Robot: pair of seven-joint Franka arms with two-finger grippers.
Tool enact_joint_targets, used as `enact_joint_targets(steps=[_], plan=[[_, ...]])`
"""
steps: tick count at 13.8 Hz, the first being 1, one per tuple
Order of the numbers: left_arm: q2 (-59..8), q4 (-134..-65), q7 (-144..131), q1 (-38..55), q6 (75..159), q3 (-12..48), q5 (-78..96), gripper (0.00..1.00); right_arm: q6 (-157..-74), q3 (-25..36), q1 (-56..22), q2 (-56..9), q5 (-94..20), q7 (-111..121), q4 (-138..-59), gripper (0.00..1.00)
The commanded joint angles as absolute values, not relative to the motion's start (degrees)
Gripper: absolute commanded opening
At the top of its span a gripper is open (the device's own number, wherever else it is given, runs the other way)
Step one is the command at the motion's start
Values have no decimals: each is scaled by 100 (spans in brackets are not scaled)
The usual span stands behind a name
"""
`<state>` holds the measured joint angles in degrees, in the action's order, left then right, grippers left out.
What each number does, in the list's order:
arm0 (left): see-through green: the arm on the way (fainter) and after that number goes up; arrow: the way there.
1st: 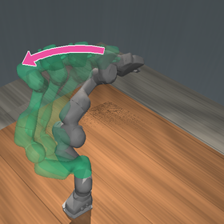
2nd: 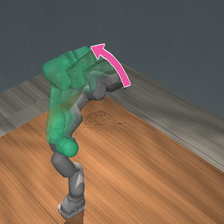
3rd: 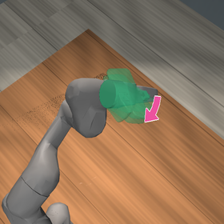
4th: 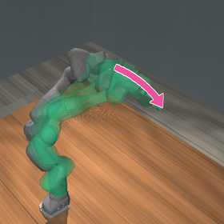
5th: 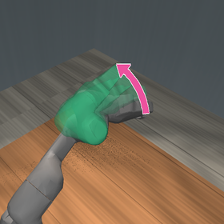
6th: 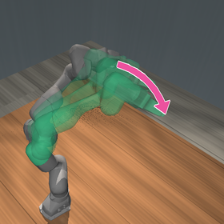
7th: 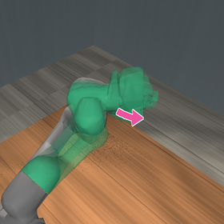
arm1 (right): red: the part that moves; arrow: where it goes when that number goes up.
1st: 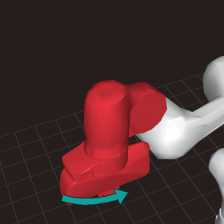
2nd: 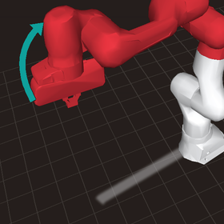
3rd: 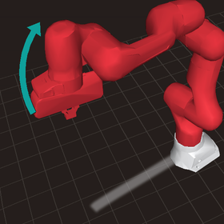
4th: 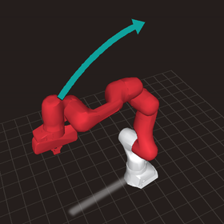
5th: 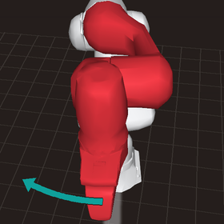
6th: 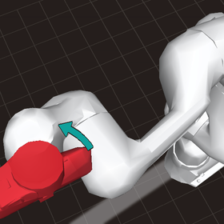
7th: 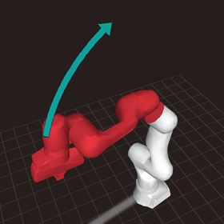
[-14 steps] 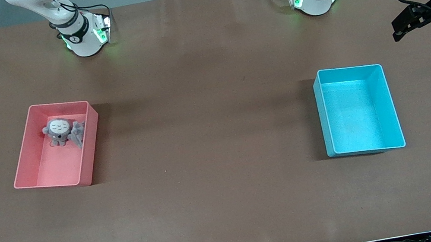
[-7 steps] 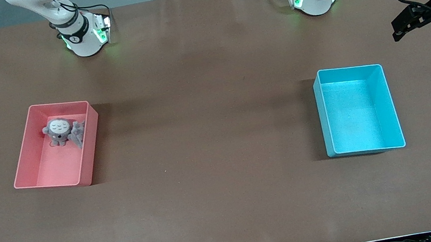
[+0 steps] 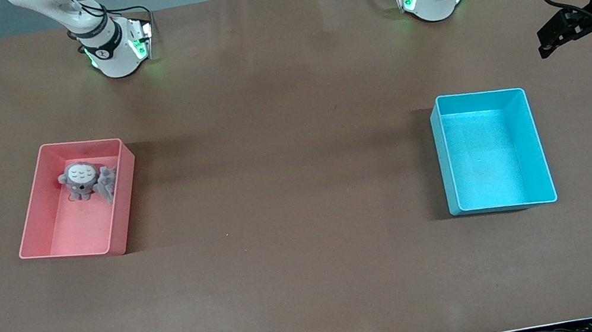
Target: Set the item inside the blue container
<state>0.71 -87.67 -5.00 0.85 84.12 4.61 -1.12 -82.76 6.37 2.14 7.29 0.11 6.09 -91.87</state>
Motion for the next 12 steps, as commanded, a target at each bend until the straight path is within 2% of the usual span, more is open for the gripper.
enact_joint_targets(steps=[1,4,8,12], plan=[[70,-8728,-562,62,8358,457,-26,100,-8244,589,237,739,-18,668,-9141,100],[70,-8736,-536,62,8358,466,-26,100,-8323,598,220,668,-9,668,-9106,100],[70,-8745,-492,62,8358,466,-26,100,-8577,606,290,-25,-9,694,-8912,100],[79,-8815,-483,62,8358,457,-26,100,-9342,615,325,-377,88,712,-8912,100]])
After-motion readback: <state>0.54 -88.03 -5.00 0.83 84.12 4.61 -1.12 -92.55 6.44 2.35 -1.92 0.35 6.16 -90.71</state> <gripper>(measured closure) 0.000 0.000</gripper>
